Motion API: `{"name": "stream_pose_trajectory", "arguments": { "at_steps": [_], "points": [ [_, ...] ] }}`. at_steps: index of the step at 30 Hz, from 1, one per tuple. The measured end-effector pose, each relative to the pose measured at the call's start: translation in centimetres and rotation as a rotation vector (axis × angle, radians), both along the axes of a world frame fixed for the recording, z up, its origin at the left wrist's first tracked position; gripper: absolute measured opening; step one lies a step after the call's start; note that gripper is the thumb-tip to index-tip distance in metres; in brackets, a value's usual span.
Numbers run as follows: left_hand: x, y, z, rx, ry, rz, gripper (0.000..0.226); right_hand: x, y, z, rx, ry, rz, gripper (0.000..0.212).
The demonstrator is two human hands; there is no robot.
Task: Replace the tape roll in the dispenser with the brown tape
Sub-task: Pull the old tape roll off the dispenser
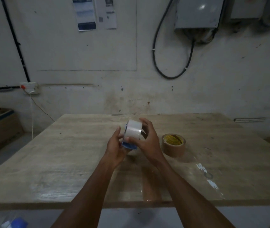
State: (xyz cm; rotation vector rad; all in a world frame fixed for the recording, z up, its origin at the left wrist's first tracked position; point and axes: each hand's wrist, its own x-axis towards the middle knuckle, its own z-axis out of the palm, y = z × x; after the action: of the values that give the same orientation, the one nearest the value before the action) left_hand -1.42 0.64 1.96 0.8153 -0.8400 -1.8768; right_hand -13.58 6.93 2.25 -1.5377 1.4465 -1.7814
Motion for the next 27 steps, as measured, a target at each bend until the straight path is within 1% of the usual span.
{"name": "stream_pose_trajectory", "arguments": {
  "at_steps": [2,5,7,9,11,13,14,17,18,20,21,23,25,27],
  "points": [
    [-0.5,-0.5,0.1,0.049,0.027,-0.033,0.05,-0.1,-0.1,0.1,0.009,-0.009,-0.006,0.084],
    [-1.2,-0.9,0.1,0.134,0.079,-0.08,0.058,-0.2,-0.1,-0.3,0.01,-0.023,0.002,0.076],
    [-1.7,-1.1,0.0,0.131,0.087,-0.116,0.059,-0.4,-0.3,-0.9,0.022,0.012,-0.004,0.073],
    [-2.5,-1.0,-0.5,0.132,0.073,-0.131,0.047,-0.7,-0.5,-1.9,0.041,0.029,-0.011,0.073],
    [-3.2,-0.8,-1.2,0.145,0.057,-0.117,0.039,-1.0,-0.7,-2.9,0.052,-0.002,0.009,0.076],
    [-3.6,-0.9,-2.0,0.203,0.126,-0.067,0.05,-1.3,-0.9,-3.5,0.051,-0.008,0.035,0.072],
    [-3.7,-1.1,-2.3,0.214,0.165,-0.059,0.05,-1.3,-0.9,-3.6,0.045,0.013,0.038,0.069],
    [-3.2,-1.4,-2.4,0.133,0.152,0.0,0.051,-1.2,-0.9,-3.4,0.034,0.095,-0.045,0.065],
    [-3.1,-1.7,-2.8,0.09,0.131,0.025,0.054,-1.2,-0.7,-3.4,0.02,0.127,-0.081,0.058],
    [-2.8,-1.8,-2.9,0.02,0.083,0.071,0.058,-1.1,-0.6,-3.5,0.004,0.221,-0.12,0.035],
    [-2.8,-1.7,-3.0,0.007,0.054,0.084,0.059,-1.0,-0.4,-3.4,0.017,0.262,-0.119,0.029],
    [-3.0,-1.3,-2.7,-0.027,0.015,0.073,0.055,-0.8,-0.3,-3.5,0.038,0.297,-0.098,0.03],
    [-3.1,-1.0,-2.5,-0.061,-0.021,0.062,0.048,-0.8,-0.3,-3.6,0.05,0.26,-0.055,0.035],
    [-3.0,-0.7,-2.5,-0.09,-0.042,0.05,0.046,-0.8,0.1,-3.4,0.074,0.123,0.021,0.031]
  ]
}}
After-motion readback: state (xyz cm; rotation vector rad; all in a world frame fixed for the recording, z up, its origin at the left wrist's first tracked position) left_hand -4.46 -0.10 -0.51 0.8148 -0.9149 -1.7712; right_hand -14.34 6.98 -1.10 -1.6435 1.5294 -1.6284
